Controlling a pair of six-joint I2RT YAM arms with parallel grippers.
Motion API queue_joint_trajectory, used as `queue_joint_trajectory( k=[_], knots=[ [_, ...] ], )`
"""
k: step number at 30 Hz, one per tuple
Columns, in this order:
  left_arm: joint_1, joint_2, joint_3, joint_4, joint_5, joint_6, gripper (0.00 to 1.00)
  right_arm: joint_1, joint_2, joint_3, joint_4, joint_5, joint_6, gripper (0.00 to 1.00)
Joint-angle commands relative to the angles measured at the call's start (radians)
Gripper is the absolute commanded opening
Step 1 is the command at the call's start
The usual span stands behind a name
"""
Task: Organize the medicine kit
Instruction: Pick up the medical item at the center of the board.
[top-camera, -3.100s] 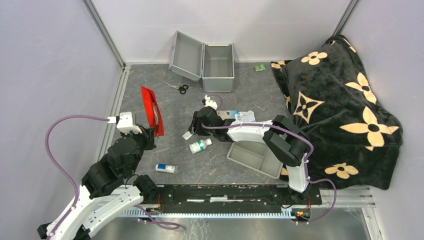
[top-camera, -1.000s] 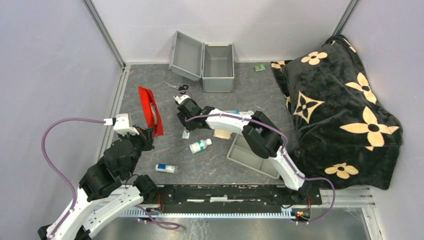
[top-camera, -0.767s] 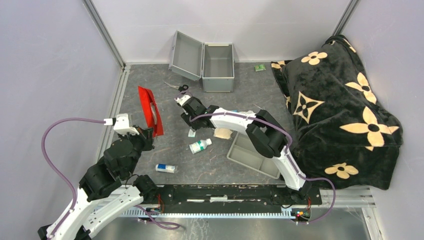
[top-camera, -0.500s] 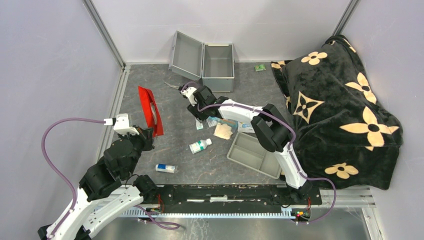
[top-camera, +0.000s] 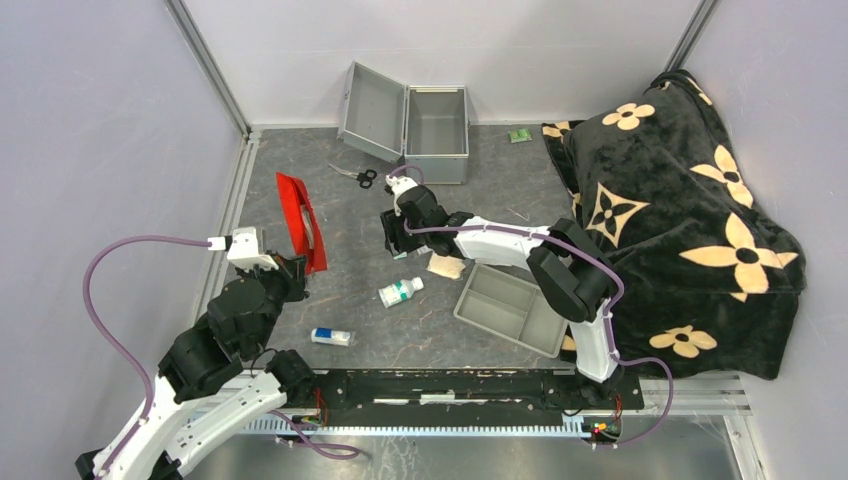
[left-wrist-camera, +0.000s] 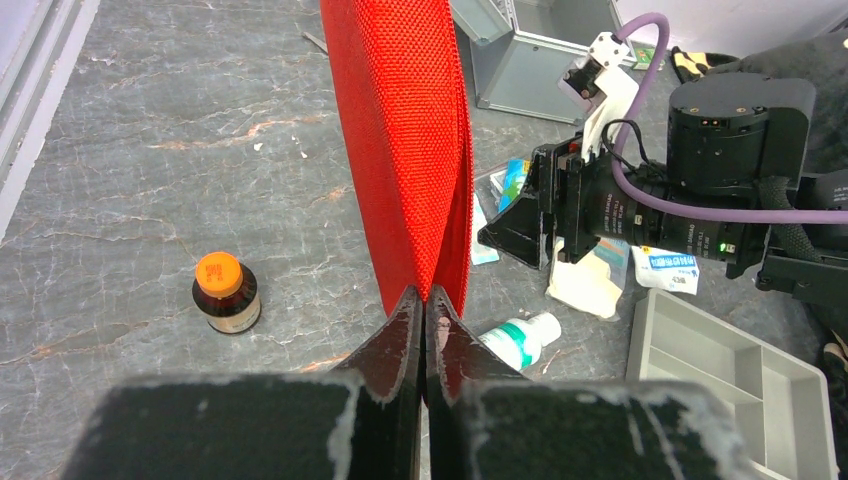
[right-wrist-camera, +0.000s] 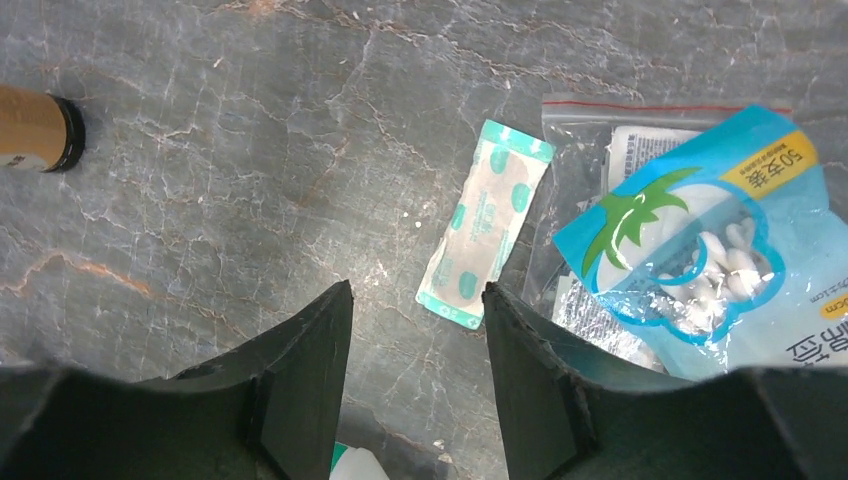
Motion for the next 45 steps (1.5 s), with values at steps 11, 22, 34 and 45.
queue_joint_trajectory(
  k=[11,22,34,45],
  knots=[
    [-0.001,-0.004,-0.001,0.05,0.009,0.032,0.03,0.003,0.111,0.105,-0.085,0.091,0.108,0.59],
    [-0.001,0.001,-0.002,0.05,0.007,0.032,0.04,0.061,0.223,0.237,-0.272,0.249,-0.021,0.56],
    [-0.001,-0.006,-0.003,0.049,0.006,0.032,0.04,0.084,0.198,0.104,-0.257,0.313,-0.035,0.44],
    [-0.001,-0.006,-0.003,0.05,0.003,0.032,0.04,0.085,0.13,0.072,-0.158,0.259,-0.1,0.32]
  ],
)
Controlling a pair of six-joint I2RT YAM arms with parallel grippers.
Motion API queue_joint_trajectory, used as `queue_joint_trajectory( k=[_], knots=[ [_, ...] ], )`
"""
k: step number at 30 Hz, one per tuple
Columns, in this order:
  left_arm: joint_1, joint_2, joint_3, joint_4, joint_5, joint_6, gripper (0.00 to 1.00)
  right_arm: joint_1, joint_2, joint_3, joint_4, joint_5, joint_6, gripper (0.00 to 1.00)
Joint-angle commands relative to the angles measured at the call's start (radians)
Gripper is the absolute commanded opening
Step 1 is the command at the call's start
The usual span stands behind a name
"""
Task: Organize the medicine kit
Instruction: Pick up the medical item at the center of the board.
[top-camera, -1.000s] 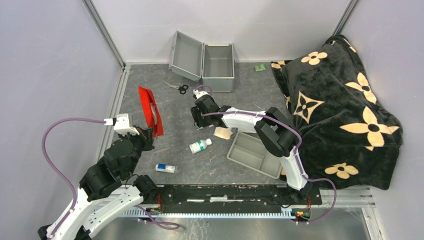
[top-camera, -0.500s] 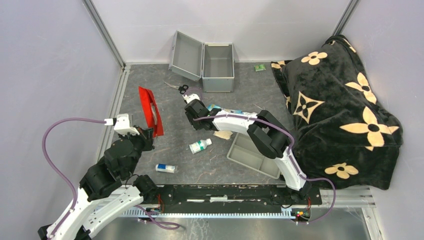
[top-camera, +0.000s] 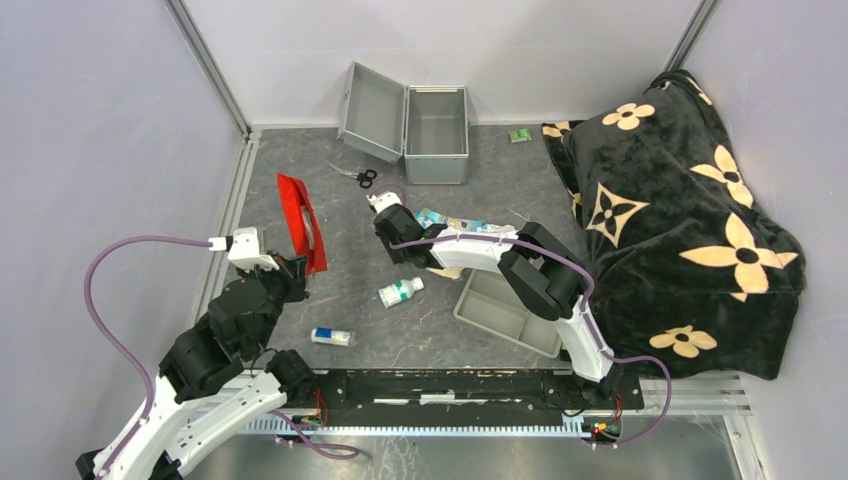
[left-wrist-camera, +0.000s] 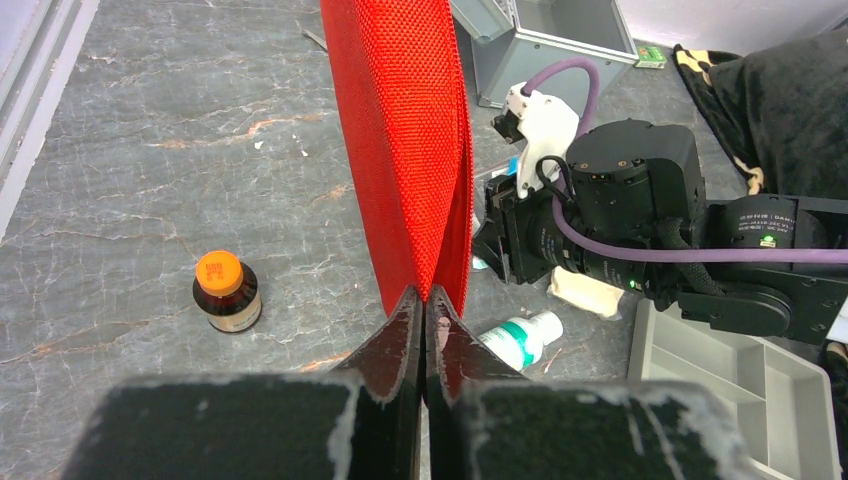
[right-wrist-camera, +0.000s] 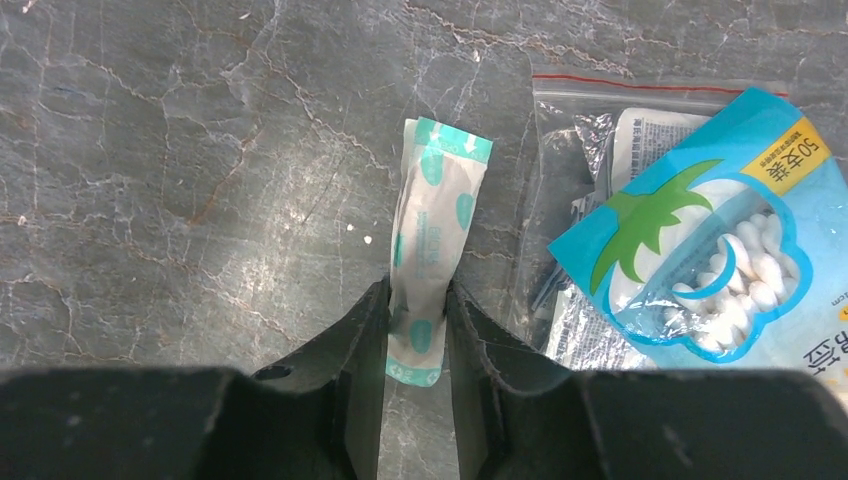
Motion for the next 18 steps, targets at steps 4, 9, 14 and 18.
queue_joint_trajectory(
  k=[4,9,14,18],
  knots=[
    [-0.001,-0.002,0.002,0.05,0.003,0.032,0.04,-0.007,-0.07,-0.042,-0.05,-0.031,-0.065,0.31],
    [-0.001,-0.005,0.003,0.05,0.001,0.031,0.04,-0.03,-0.151,-0.098,0.026,-0.113,-0.048,0.3],
    [-0.001,-0.004,0.004,0.05,0.003,0.031,0.04,-0.064,-0.236,-0.181,0.129,-0.223,-0.004,0.29],
    [-0.001,-0.004,0.008,0.052,0.011,0.032,0.04,-0.091,-0.293,-0.225,0.177,-0.281,0.033,0.29]
  ],
)
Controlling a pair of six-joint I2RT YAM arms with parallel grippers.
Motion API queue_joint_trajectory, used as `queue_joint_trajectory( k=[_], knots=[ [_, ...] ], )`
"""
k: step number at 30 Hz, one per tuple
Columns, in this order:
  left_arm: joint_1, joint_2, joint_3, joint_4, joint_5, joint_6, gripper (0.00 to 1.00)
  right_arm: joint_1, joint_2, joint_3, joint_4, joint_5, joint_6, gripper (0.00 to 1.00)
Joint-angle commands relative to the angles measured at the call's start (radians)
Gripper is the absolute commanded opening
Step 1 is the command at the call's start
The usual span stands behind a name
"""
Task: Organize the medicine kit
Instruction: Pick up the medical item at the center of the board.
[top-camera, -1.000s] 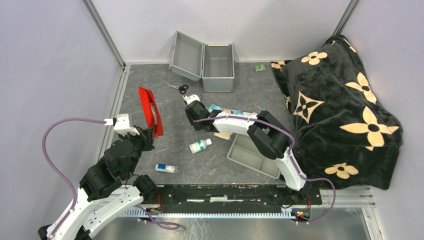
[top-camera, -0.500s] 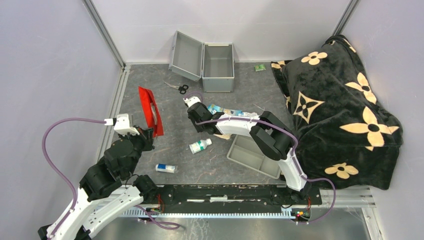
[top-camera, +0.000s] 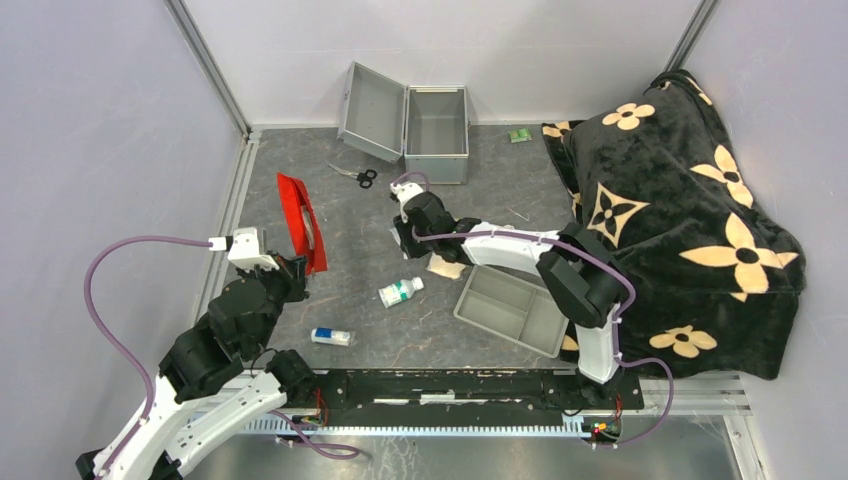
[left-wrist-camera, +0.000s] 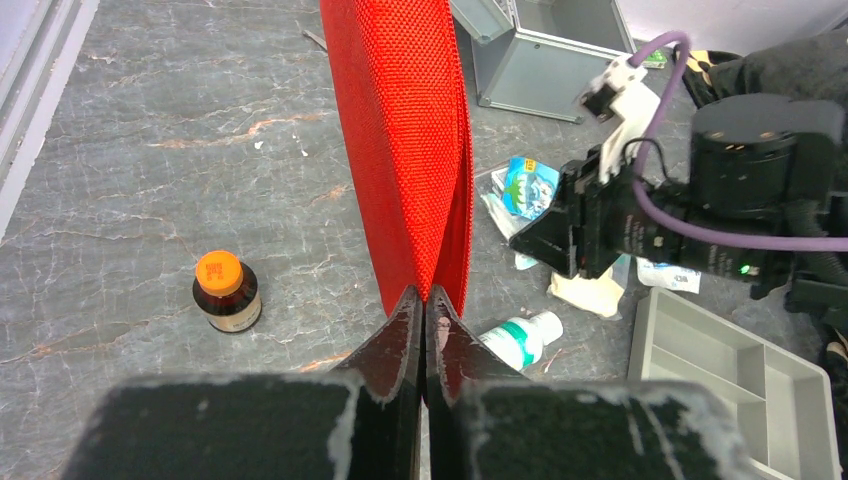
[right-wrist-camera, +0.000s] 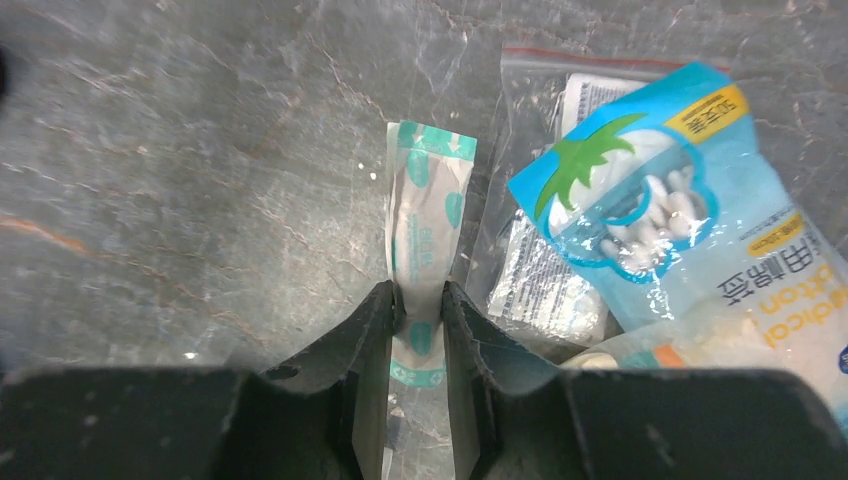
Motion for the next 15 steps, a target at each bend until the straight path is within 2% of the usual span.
queue_joint_trajectory(
  k=[1,6,15],
  knots=[
    [-0.001,-0.005,0.008,0.059,0.019,0.037,0.04,-0.029,-0.109,-0.04,0.122,-0.102,0.061,0.29],
    [-0.001,0.005,0.021,0.1,0.109,0.081,0.04,-0.04,-0.224,-0.111,0.173,-0.14,0.095,0.29],
    [-0.001,0.097,0.044,0.17,0.319,0.132,0.02,-0.052,-0.52,-0.288,0.321,-0.148,0.035,0.29]
  ],
)
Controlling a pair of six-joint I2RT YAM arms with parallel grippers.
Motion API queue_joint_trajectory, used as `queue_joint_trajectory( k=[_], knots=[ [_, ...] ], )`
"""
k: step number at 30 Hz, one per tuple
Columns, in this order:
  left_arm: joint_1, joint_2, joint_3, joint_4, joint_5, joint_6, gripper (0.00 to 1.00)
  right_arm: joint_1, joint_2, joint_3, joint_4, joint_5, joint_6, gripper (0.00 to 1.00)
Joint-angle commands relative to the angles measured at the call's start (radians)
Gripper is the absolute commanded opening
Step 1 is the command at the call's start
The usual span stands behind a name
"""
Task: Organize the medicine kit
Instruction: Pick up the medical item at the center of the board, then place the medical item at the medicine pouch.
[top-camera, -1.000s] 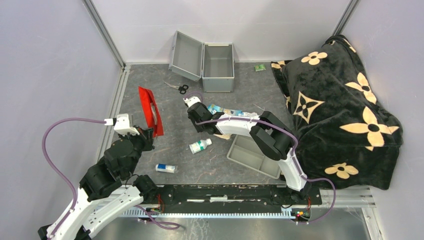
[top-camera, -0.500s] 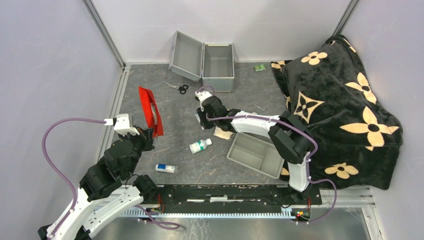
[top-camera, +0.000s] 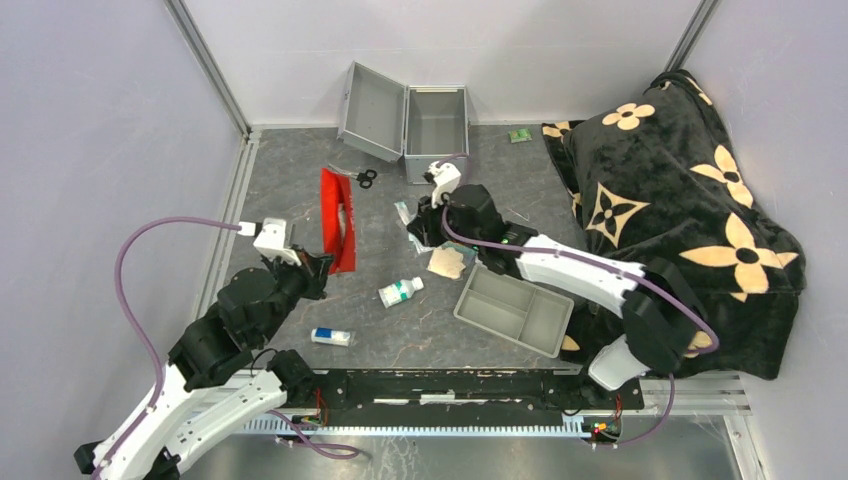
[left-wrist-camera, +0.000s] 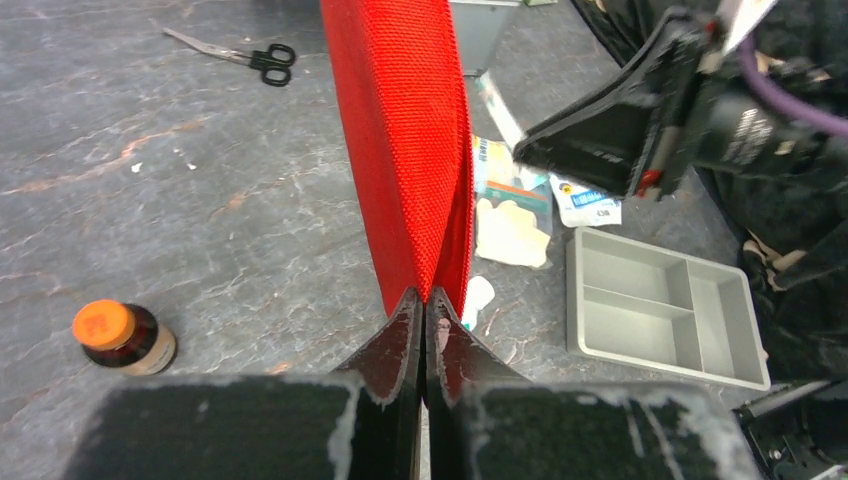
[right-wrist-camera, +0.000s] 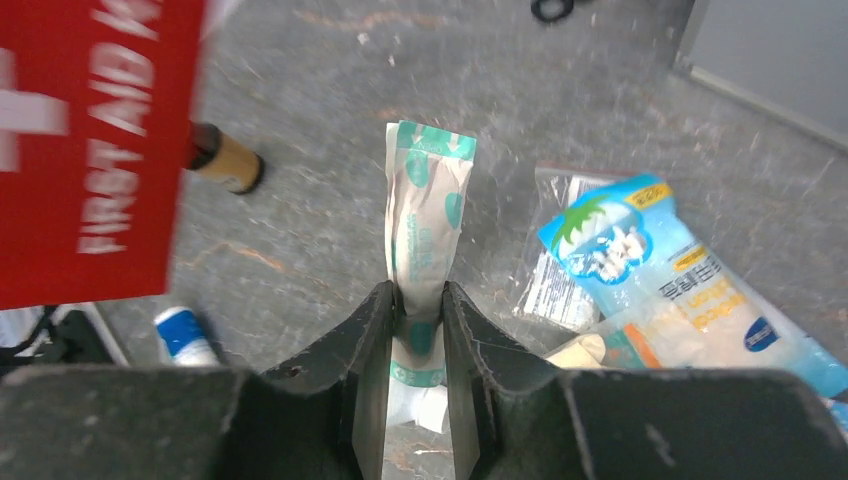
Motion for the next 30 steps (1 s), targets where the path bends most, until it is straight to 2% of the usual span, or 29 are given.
queue_joint_trajectory(
  k=[1,8,15,30],
  knots=[
    [-0.001,0.046,0.034,0.094,0.116,0.064,0.02,-0.005,-0.169,-0.082,0.162,-0.041,-0.03,0.29],
    [-0.001,0.129,0.031,0.156,0.107,0.04,0.02,-0.006,-0.324,-0.212,0.372,-0.136,0.053,0.29],
    [-0.001,0.18,0.022,0.206,0.131,0.007,0.02,0.018,-0.327,-0.241,0.58,-0.233,0.195,0.27],
    [-0.001,0.216,0.026,0.216,0.171,-0.005,0.02,0.123,-0.16,-0.104,0.615,-0.194,0.215,0.27]
  ],
)
